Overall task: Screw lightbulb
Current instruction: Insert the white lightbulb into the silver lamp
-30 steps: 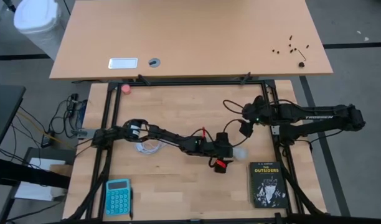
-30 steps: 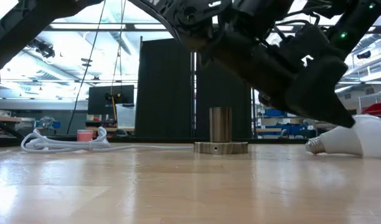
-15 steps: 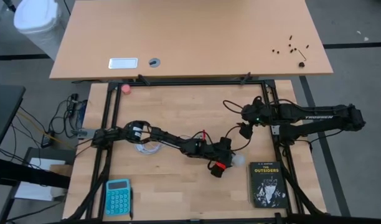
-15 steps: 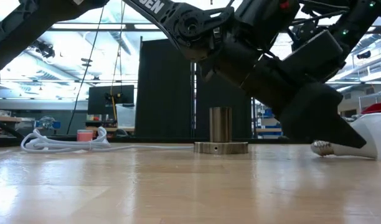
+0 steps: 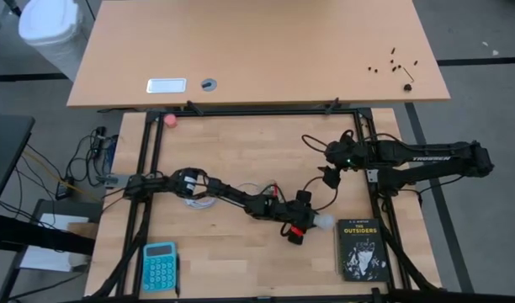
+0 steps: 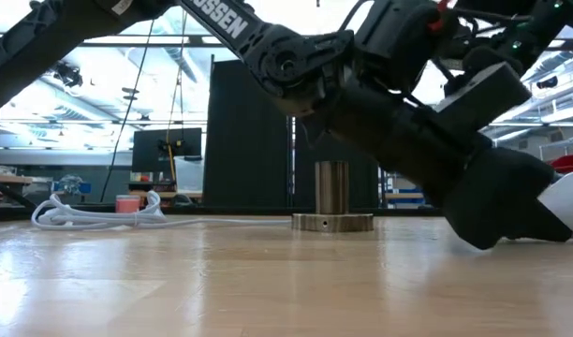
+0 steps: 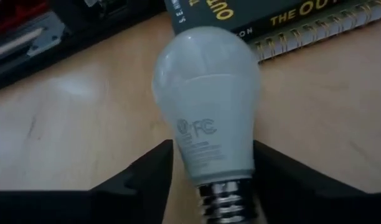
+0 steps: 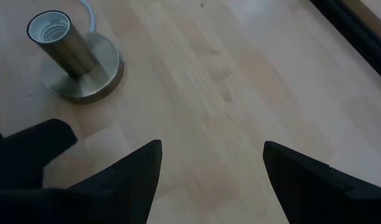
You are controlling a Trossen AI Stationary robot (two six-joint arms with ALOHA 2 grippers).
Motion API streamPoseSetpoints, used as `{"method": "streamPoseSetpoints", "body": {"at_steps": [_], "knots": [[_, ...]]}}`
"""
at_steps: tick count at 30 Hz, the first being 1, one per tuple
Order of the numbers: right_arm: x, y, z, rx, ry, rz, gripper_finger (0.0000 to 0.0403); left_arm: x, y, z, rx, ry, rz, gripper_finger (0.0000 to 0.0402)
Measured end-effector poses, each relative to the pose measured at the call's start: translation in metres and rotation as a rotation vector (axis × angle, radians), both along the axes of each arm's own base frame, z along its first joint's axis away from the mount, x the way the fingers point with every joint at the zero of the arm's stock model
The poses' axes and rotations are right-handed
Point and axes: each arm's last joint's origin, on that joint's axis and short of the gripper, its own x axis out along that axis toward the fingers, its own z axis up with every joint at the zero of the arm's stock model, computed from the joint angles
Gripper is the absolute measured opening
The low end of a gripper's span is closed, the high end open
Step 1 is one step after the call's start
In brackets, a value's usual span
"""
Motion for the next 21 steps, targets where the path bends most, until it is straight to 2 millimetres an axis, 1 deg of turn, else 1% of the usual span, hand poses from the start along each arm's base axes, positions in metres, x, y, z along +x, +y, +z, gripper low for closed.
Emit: {"method": "streamPoseSetpoints", "body": {"at_steps": [3, 6, 9, 14, 17, 21], "knots": [[0.000, 0.000, 0.000, 0.000, 0.000, 0.001, 0.0291, -0.001, -0.002, 0.000, 0.006, -0.001, 0.017, 0.0172], [0.000, 0.000, 0.000, 0.000, 0.000, 0.001, 0.0291, -0.001, -0.002, 0.000, -0.028, -0.001, 0.040, 0.0140], [0.000, 0.000, 0.000, -0.001, 0.000, 0.000, 0.0291, -0.002, -0.002, 0.006, -0.059, 0.007, 0.064, 0.0134], [0.000, 0.000, 0.000, -0.001, 0.000, 0.001, 0.0291, -0.006, -0.001, 0.034, -0.060, -0.005, 0.117, 0.0139], [-0.001, 0.000, 0.000, -0.007, -0.001, -0.006, 0.0291, -0.010, -0.003, 0.056, -0.040, -0.026, 0.147, 0.0148], [-0.002, -0.001, 0.003, -0.033, -0.024, -0.042, 0.0291, -0.017, -0.005, 0.087, 0.005, -0.060, 0.171, 0.0145]]}}
